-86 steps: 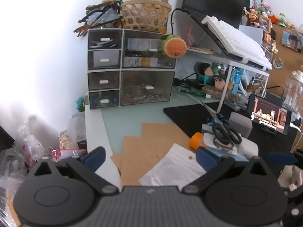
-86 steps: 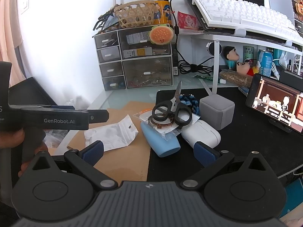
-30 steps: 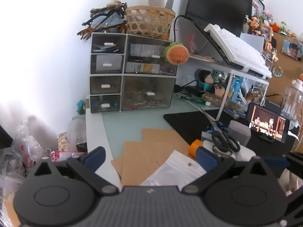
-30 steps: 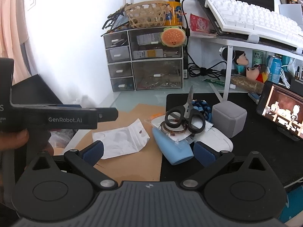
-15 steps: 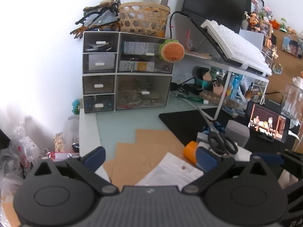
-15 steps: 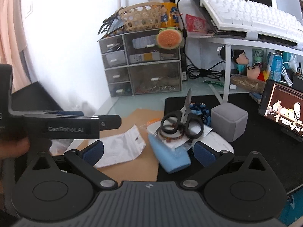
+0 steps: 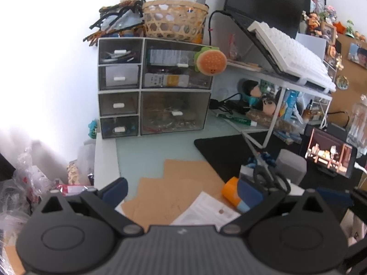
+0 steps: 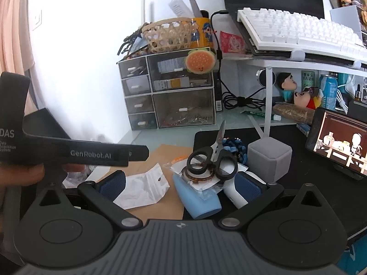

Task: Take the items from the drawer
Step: 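Move the left tool toward the large clear bottom drawer of the plastic unit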

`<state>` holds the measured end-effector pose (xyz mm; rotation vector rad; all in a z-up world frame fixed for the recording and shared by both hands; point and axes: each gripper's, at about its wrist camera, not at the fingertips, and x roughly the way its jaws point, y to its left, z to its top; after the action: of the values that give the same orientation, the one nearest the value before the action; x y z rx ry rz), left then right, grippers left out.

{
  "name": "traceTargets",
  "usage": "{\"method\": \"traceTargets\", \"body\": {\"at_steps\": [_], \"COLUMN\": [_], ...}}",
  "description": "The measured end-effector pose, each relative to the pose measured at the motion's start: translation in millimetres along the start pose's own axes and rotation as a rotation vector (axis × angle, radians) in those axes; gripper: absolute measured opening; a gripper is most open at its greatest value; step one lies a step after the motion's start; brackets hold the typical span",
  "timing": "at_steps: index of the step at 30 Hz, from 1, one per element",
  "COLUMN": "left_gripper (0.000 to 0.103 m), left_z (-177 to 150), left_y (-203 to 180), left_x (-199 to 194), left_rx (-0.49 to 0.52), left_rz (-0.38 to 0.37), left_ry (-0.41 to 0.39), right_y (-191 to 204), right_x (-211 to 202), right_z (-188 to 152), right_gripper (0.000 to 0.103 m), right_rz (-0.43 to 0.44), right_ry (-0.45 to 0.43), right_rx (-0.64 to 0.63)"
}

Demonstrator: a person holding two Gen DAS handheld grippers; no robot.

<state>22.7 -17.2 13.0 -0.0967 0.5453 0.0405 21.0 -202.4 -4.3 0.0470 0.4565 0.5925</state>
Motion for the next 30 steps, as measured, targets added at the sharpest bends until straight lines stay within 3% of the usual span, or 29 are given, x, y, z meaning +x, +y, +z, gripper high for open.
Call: {"method": "traceTargets", "body": {"at_steps": [9, 21, 30], "left_gripper": [0.103, 0.098, 0.092], "left_z": [14, 28, 47], "left_y": [-14, -9, 5], "left_x": [-5, 0, -5], "left_rx": [0.069, 0.002, -0.05], "left_rz": [0.07, 0.11, 0.1], "left_ry": [-0.027, -0.013, -0.007], "right_y": [-8, -21, -32], "right_x": [-7, -13, -25], "right_z": [-3, -14, -27], "right_gripper": [0.103, 0.103, 0.103], "right_rz": [0.053, 0.102, 0.113], "right_ry": [-0.042, -0.079, -0.127], "right_rx": [0.018, 0.038, 0.076]}}
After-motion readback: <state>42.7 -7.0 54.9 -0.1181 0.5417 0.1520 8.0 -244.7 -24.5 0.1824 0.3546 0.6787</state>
